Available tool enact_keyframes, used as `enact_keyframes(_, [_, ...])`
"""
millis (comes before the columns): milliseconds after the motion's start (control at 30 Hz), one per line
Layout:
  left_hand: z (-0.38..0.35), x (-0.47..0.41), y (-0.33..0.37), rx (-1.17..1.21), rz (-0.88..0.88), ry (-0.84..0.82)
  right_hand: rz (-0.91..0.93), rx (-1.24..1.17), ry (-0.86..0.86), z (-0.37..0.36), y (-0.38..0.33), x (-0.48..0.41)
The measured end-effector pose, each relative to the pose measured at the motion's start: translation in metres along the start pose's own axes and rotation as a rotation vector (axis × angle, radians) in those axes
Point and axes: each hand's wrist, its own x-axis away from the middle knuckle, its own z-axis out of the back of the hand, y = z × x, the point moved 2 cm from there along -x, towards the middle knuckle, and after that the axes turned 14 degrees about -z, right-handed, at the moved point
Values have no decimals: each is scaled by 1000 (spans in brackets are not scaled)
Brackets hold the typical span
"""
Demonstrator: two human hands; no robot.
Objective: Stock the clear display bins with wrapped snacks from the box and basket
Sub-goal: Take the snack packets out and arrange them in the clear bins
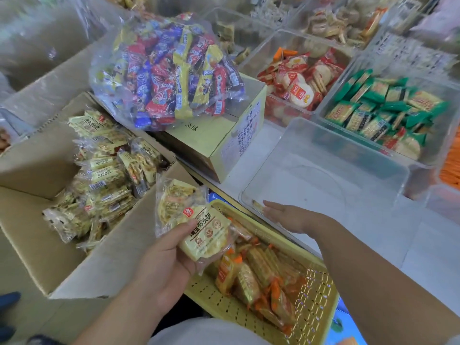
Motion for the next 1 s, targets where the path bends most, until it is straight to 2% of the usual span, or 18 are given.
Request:
enact_keyframes(100, [-3, 2, 0, 48, 2, -7, 14, -50, 47, 5, -1, 14])
enact_keyframes(200, [-6, 3, 0, 55, -19, -36, 77, -33, 262, 13, -7, 42])
enact_keyframes(267, [-7, 3, -2, 17, -49, -70, 188, -152, 413, 12, -16, 72])
enact_keyframes(333, [-10, 4, -3, -78, -89, -96, 302, -388, 454, 1, -26, 106])
enact_keyframes(433, [-14, 6, -5, -262, -236, -124, 397, -613, 276, -32, -42, 149])
enact_keyframes(567, [-29, 9, -7, -589, -497, -286, 390, -810, -20, -68, -53, 161])
enact_keyframes(633, [-33, 10, -12, -655, -509, -344, 402, -886, -90, -77, -57, 161])
enact_keyframes(733, [-35, 13, -16, -747, -494, -452, 442, -978, -122, -84, -58, 163])
enact_keyframes(867, [-34, 16, -13, -744, -483, -582, 472, -966, -4, -86, -53, 160])
enact_keyframes(1000, [-37, 15, -11, -602, -486, -496, 453, -976, 16, -83, -49, 154])
